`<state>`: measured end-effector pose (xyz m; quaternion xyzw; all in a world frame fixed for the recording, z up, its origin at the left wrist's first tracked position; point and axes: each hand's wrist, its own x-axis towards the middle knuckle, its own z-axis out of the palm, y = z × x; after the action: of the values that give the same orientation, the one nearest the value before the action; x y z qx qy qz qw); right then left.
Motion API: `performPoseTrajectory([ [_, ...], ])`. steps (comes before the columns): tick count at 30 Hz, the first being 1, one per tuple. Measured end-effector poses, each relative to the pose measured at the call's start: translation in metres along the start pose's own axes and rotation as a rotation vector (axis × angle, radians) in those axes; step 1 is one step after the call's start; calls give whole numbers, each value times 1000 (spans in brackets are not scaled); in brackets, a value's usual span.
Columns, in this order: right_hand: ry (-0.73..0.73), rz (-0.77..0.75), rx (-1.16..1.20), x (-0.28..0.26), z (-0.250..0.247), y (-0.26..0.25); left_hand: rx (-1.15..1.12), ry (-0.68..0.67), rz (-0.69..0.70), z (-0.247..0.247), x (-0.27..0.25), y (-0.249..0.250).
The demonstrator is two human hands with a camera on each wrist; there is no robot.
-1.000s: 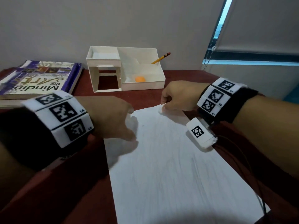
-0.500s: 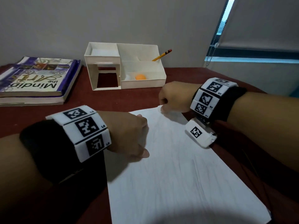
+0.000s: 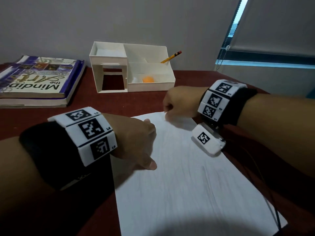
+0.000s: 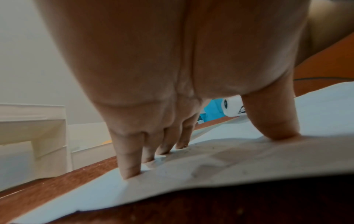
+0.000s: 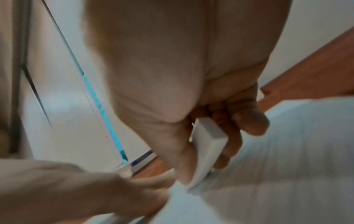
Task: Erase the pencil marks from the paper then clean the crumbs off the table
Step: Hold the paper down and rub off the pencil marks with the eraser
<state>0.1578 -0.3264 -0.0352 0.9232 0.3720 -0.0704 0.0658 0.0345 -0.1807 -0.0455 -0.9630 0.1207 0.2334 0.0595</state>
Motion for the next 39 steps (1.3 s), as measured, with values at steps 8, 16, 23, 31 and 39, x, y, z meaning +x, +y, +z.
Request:
performPoseTrajectory([
  [8, 14, 21, 49, 10, 1, -11, -68, 33, 14, -2, -3, 0],
  [16, 62, -4, 109, 18, 6, -22, -56, 29, 14, 0, -1, -3],
  [23, 96, -1, 53, 27, 6, -31, -37, 28, -17, -1, -1, -4],
  [31, -91, 18, -114, 10, -15, -6, -42, 8, -36, -2, -1, -3],
  [39, -49, 65, -98, -2, -8, 21, -50, -2, -49, -1, 0, -3],
])
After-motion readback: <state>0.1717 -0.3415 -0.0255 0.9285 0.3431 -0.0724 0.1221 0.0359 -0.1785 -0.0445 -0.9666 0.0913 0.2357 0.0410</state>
